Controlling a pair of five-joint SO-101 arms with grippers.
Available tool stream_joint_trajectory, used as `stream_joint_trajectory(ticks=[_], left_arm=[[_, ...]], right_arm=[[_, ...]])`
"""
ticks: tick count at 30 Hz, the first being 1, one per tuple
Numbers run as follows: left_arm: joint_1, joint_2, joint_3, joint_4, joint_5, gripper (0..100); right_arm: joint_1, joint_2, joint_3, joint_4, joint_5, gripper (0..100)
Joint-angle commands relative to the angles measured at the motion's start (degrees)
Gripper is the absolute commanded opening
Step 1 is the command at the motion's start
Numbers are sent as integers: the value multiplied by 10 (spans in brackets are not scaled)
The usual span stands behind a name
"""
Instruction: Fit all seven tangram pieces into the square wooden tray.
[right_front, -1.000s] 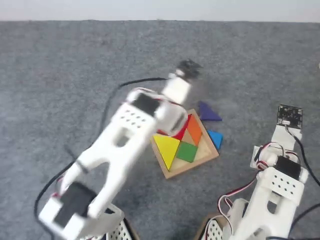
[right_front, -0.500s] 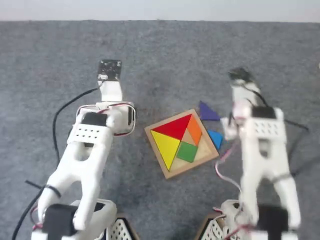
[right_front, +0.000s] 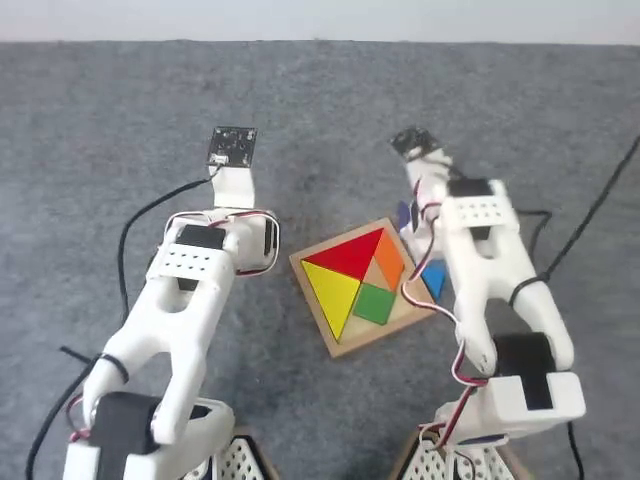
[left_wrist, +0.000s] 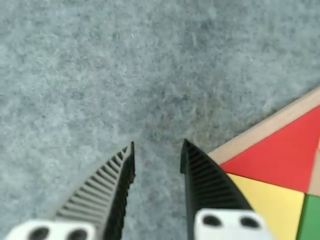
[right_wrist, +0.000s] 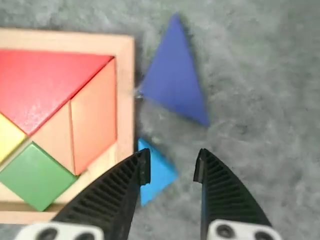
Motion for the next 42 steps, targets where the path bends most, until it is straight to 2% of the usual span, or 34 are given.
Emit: stream_joint_trajectory(ticks=[1, 11, 23, 29, 37, 42], left_arm=[[4, -4, -20, -13, 3, 152], [4, -3, -18, -12, 2, 152], [4, -2, -17, -12, 2, 152], [4, -2, -17, -12, 2, 152], [4, -2, -17, -12, 2, 152], [-1, -2, -19, -12, 2, 152]], right_arm=[[-6, -6, 36, -35, 12, 177], [26, 0, 59, -25, 15, 177], [51, 27, 58, -26, 59, 171], [52, 26, 58, -26, 62, 20], [52, 19, 57, -22, 58, 57], [44, -83, 55, 1, 63, 57]])
